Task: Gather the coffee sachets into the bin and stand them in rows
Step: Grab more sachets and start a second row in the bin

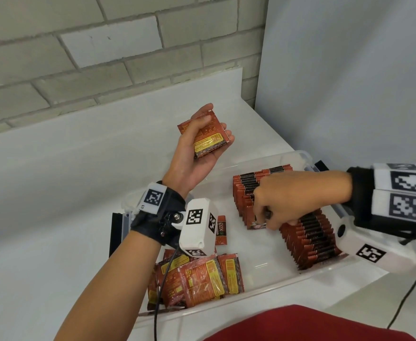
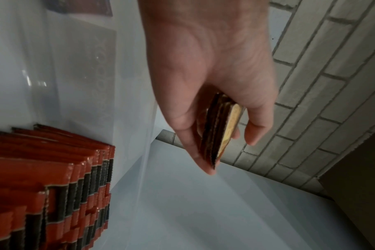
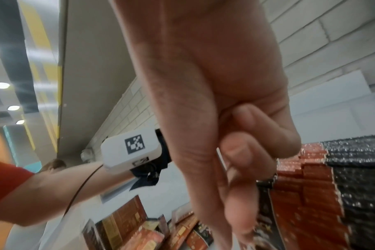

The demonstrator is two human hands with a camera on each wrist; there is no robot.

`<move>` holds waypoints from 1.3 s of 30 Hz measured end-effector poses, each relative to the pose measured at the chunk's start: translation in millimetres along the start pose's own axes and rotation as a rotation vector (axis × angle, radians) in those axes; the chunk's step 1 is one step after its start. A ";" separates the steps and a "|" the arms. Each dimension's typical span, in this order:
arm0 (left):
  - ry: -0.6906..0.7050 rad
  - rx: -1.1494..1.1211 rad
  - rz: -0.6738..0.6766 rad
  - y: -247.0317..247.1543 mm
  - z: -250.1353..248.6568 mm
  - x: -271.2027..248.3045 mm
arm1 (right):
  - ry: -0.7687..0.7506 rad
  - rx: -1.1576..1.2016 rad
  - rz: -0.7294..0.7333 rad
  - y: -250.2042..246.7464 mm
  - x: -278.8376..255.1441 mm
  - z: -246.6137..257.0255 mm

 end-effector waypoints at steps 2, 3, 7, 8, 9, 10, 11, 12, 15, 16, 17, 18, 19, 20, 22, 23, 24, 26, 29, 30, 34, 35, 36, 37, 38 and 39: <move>0.004 0.000 0.001 -0.5 0.1 0.1 | 0.024 0.154 0.043 -3.4 -2.2 -1.7; 0.005 0.009 0.003 -0.9 0.0 0.3 | 0.033 0.217 0.043 -7.8 -4.0 -2.0; 0.017 0.087 0.030 0.2 0.5 0.1 | 0.081 0.414 -0.135 -34.8 -9.7 -7.7; 0.022 0.106 0.043 0.6 0.6 -0.1 | 0.096 0.461 -0.212 -42.2 -10.6 -10.4; 0.025 0.118 0.056 1.1 0.8 -0.2 | 0.115 0.517 -0.297 -48.8 -10.8 -13.9; 0.027 0.124 0.070 1.5 1.1 -0.3 | 0.137 0.587 -0.386 -54.7 -10.8 -18.0; 0.028 0.125 0.082 2.0 1.5 -0.3 | 0.158 0.662 -0.471 -59.5 -10.3 -22.2; 0.025 0.123 0.094 2.6 2.1 -0.5 | 0.176 0.722 -0.546 -63.1 -9.4 -25.6; 0.010 0.121 0.134 5.4 3.6 -2.1 | 0.212 0.824 -0.659 -65.4 -2.6 -30.2; 0.007 0.127 0.149 6.1 4.2 -3.0 | 0.220 0.852 -0.671 -64.7 0.0 -30.1; 0.004 0.134 0.154 6.3 4.7 -3.4 | 0.226 0.880 -0.682 -64.0 2.3 -30.3; 0.003 0.141 0.154 6.6 5.1 -3.9 | 0.230 0.910 -0.691 -63.6 3.8 -30.3; 0.002 0.145 0.148 6.4 5.5 -4.0 | 0.231 0.941 -0.699 -63.3 4.8 -30.7; -0.003 0.145 0.137 6.7 5.5 -4.4 | 0.226 0.971 -0.704 -63.1 5.3 -31.2; -0.030 0.146 0.110 8.7 5.3 -5.6 | 0.204 1.009 -0.719 -64.1 4.3 -32.2; -0.052 0.151 0.091 8.8 5.3 -5.6 | 0.188 1.017 -0.738 -65.8 3.1 -32.6; -0.075 0.162 0.069 7.4 5.9 -4.5 | 0.171 1.022 -0.768 -68.4 1.0 -32.9; -0.097 0.172 0.064 5.8 6.5 -2.1 | 0.133 1.026 -0.843 -75.0 -4.7 -33.5; -0.123 0.159 0.062 5.7 8.7 -1.9 | 0.059 1.033 -0.924 -82.9 -12.7 -34.4; -0.134 0.153 0.059 6.5 9.0 -3.0 | 0.041 1.027 -0.934 -83.9 -14.4 -34.4; -0.127 0.099 0.114 6.2 9.5 -4.1 | 0.019 0.910 -0.926 -81.1 -14.5 -33.3; -0.120 0.096 0.124 5.0 9.4 -4.1 | 0.022 0.894 -0.920 -79.9 -14.0 -33.4; -0.108 0.105 0.126 4.2 9.0 -4.0 | 0.024 0.888 -0.916 -78.8 -14.1 -33.4; -0.092 0.117 0.123 3.5 8.3 -3.5 | 0.026 0.890 -0.916 -78.1 -14.4 -33.8; -0.075 0.124 0.117 3.1 7.8 -2.7 | 0.033 0.898 -0.919 -77.5 -14.6 -34.9; -0.058 0.126 0.114 2.9 7.6 -1.6 | 0.049 0.911 -0.928 -77.1 -15.2 -36.4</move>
Point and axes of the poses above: each hand's wrist, its own x-axis towards the middle knuckle, its own y-axis out of the palm, z = x × y, the point moved 4 cm from there along x, towards the middle knuckle, and after that the axes turned 8 degrees about -z, right-handed, at the moved point
